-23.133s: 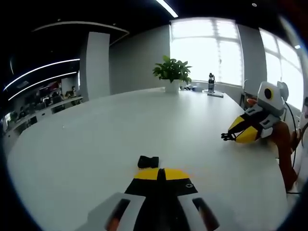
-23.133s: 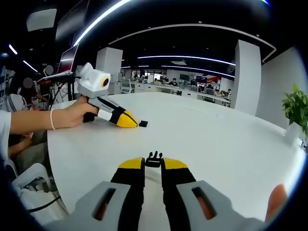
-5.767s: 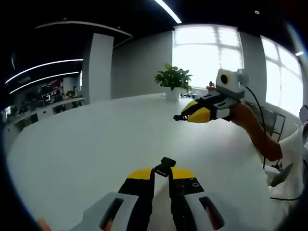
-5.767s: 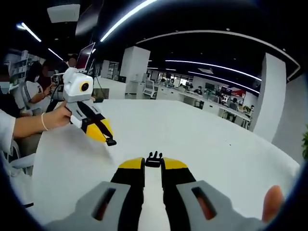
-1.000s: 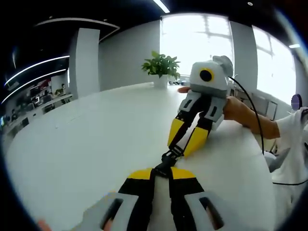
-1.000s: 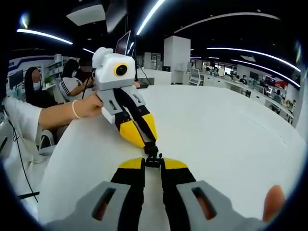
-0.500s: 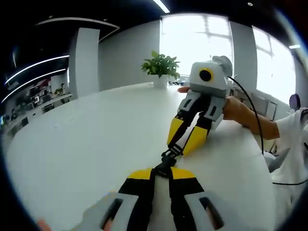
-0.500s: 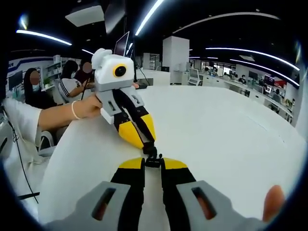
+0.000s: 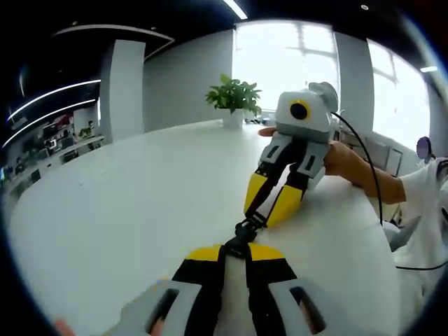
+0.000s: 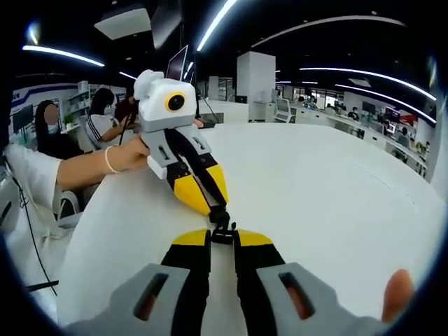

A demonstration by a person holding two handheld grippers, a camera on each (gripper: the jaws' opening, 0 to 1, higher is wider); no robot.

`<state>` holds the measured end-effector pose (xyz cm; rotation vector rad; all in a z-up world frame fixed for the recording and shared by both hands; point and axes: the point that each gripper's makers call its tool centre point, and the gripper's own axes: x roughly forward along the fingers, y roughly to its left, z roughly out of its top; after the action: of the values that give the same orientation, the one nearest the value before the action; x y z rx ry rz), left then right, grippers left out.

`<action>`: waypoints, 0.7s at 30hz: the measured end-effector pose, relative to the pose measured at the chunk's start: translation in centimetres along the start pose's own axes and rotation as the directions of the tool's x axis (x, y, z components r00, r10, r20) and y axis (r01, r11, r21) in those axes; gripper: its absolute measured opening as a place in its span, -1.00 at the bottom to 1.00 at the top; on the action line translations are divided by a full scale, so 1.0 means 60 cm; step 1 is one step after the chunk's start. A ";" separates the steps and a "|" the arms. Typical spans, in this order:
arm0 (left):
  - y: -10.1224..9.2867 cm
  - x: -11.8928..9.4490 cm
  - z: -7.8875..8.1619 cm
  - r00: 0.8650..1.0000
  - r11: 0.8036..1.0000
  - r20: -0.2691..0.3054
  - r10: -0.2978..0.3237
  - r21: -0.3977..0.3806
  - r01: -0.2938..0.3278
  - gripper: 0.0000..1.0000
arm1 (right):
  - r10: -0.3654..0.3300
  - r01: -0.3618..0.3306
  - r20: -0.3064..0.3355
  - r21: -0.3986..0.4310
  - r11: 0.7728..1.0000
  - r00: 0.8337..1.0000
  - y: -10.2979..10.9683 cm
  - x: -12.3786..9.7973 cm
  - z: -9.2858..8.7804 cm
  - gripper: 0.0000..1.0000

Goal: Snap the two parts of the plastic buckle together until the buckle closes and remains connected.

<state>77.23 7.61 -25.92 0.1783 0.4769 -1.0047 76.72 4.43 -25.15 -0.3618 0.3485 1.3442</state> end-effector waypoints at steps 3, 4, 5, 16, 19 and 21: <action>0.000 0.001 0.000 1.000 1.000 0.000 -0.004 0.002 0.004 -0.78 | 0.003 -0.003 -0.003 -0.002 1.000 1.000 0.002 0.001 -0.001 -0.74; 0.000 0.001 0.001 1.000 1.000 0.000 -0.004 0.003 0.004 -0.78 | 0.003 -0.003 -0.003 -0.002 1.000 1.000 0.002 0.001 -0.001 -0.74; 0.000 0.001 0.001 1.000 1.000 0.001 -0.005 0.004 0.005 -0.78 | 0.002 -0.002 -0.005 -0.003 1.000 1.000 0.003 0.001 -0.001 -0.74; -0.002 0.001 0.001 1.000 1.000 0.004 -0.011 0.013 0.011 -0.78 | 0.004 -0.005 -0.028 -0.018 1.000 1.000 0.005 0.005 -0.006 -0.74; -0.002 0.001 0.001 1.000 1.000 0.005 -0.012 0.011 0.012 -0.78 | 0.006 -0.006 -0.027 -0.018 1.000 1.000 0.006 0.005 -0.006 -0.74; -0.002 0.001 0.001 1.000 1.000 0.005 -0.011 0.012 0.011 -0.78 | 0.006 -0.006 -0.028 -0.018 1.000 1.000 0.005 0.006 -0.006 -0.74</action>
<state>77.19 7.50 -25.89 0.1839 0.4679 -1.0191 76.47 4.61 -25.65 -0.3956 0.3613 1.3500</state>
